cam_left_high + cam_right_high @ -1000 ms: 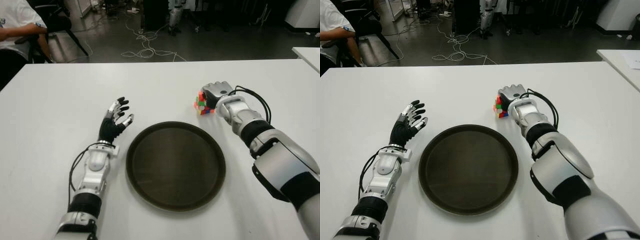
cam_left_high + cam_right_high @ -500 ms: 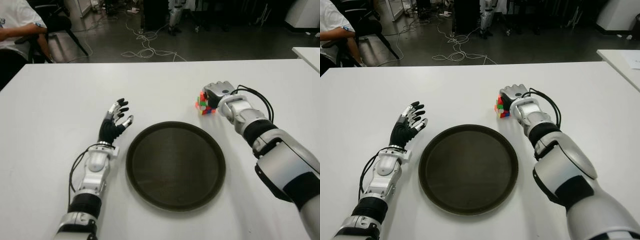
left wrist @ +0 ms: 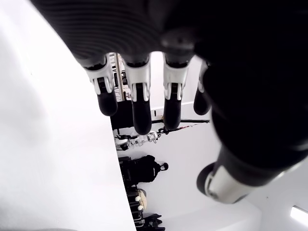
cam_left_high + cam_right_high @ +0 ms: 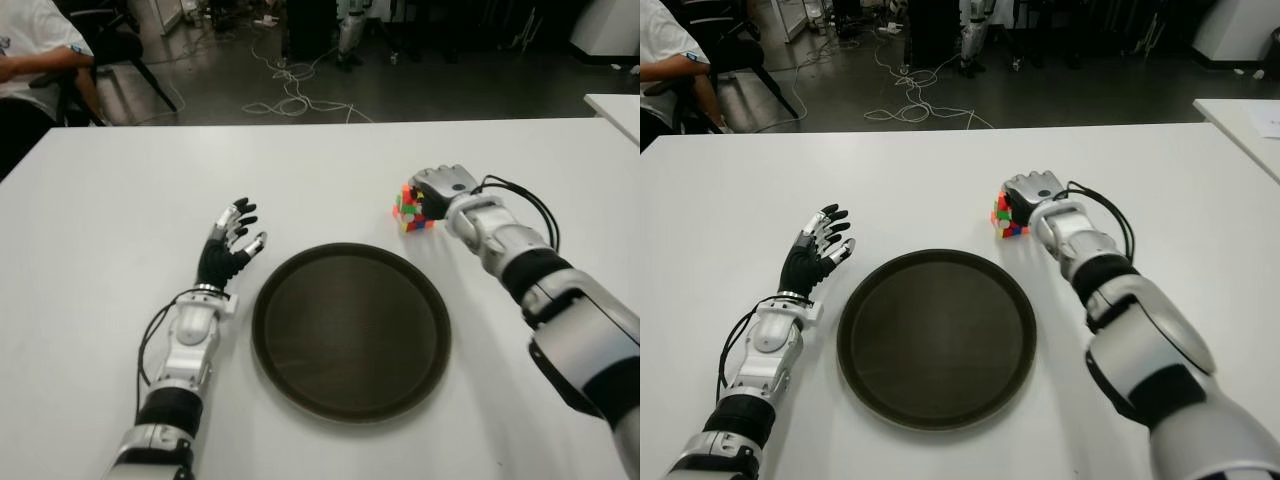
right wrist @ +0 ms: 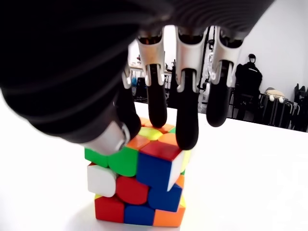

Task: Pick up the Rubik's Cube and put it in the plate

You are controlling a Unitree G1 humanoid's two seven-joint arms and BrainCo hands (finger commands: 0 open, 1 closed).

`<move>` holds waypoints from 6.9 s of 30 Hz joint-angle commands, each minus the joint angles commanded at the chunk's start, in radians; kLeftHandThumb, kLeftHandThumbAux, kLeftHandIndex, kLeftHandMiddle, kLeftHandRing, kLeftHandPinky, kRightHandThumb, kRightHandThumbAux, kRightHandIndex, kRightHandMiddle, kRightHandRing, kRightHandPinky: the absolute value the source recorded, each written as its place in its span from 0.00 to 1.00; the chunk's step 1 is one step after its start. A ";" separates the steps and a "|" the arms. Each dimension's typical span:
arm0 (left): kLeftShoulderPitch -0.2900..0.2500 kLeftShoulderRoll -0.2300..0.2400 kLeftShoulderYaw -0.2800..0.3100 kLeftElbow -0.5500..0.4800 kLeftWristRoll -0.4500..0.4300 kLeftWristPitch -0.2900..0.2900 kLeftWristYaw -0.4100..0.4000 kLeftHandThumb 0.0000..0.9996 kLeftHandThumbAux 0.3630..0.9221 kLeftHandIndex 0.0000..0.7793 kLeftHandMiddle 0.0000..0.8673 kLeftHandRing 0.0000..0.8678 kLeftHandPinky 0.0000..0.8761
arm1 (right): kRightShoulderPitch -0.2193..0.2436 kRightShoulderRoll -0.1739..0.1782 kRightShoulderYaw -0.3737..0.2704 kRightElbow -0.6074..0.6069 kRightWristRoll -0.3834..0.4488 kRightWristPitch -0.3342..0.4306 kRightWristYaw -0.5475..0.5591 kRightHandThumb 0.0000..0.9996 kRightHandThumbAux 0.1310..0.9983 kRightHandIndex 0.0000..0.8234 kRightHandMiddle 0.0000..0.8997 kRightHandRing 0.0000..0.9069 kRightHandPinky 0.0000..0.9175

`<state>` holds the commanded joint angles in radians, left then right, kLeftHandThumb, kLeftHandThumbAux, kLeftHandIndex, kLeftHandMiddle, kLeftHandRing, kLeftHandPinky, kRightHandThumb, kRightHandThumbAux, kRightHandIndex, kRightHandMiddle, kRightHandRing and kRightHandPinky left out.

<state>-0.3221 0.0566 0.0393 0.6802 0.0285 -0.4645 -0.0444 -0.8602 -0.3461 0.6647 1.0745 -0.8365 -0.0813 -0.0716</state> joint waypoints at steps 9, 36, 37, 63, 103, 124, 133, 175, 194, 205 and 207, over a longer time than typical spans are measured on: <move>0.002 -0.006 0.003 -0.011 -0.008 0.004 0.000 0.08 0.69 0.14 0.21 0.18 0.13 | 0.154 -0.114 -0.051 -0.313 0.006 0.048 0.068 0.67 0.69 0.49 0.47 0.51 0.52; 0.002 -0.002 -0.008 -0.016 0.014 0.005 0.012 0.06 0.67 0.16 0.21 0.19 0.17 | 0.498 -0.261 -0.265 -0.876 0.007 0.094 0.174 0.66 0.69 0.48 0.40 0.45 0.44; 0.003 -0.002 -0.008 -0.017 0.015 0.004 0.013 0.07 0.68 0.16 0.21 0.19 0.17 | 0.505 -0.263 -0.271 -0.886 0.006 0.095 0.178 0.66 0.69 0.48 0.39 0.44 0.44; 0.003 -0.008 -0.004 -0.029 0.015 0.033 0.017 0.09 0.69 0.16 0.22 0.20 0.17 | 0.629 -0.302 -0.398 -1.087 0.047 0.041 0.268 0.21 0.56 0.21 0.35 0.41 0.43; -0.023 0.008 -0.001 0.031 0.026 -0.004 0.013 0.05 0.65 0.15 0.20 0.17 0.11 | 0.316 -0.165 -0.268 -0.529 0.013 0.022 0.141 0.16 0.10 0.00 0.00 0.00 0.00; -0.022 0.001 0.005 0.018 0.005 0.027 0.001 0.08 0.66 0.15 0.21 0.17 0.11 | 0.246 -0.128 -0.244 -0.347 0.034 -0.005 0.004 0.14 0.01 0.00 0.00 0.00 0.00; -0.025 0.000 0.003 0.027 0.007 0.010 0.004 0.08 0.70 0.16 0.22 0.19 0.13 | 0.237 -0.122 -0.241 -0.319 0.038 -0.011 -0.014 0.13 0.02 0.00 0.00 0.00 0.00; -0.037 0.002 0.001 0.049 0.022 -0.001 0.011 0.05 0.66 0.15 0.20 0.17 0.12 | 0.236 -0.066 -0.195 -0.259 0.031 -0.017 -0.089 0.10 0.03 0.00 0.00 0.00 0.00; -0.045 0.003 0.003 0.068 0.015 -0.009 0.008 0.06 0.66 0.14 0.20 0.17 0.11 | 0.237 -0.061 -0.179 -0.266 0.033 -0.027 -0.062 0.09 0.06 0.00 0.00 0.00 0.00; -0.040 0.004 -0.001 0.056 0.017 -0.003 0.004 0.06 0.69 0.14 0.20 0.17 0.12 | 0.244 -0.056 -0.179 -0.272 0.036 -0.020 -0.067 0.09 0.06 0.00 0.00 0.00 0.00; -0.038 0.003 -0.001 0.051 0.018 0.001 0.005 0.05 0.68 0.14 0.20 0.18 0.12 | 0.243 -0.055 -0.178 -0.265 0.036 -0.024 -0.070 0.09 0.06 0.00 0.00 0.00 0.00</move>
<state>-0.3605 0.0594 0.0384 0.7314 0.0460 -0.4633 -0.0390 -0.6170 -0.4008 0.4871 0.8095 -0.8008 -0.1054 -0.1414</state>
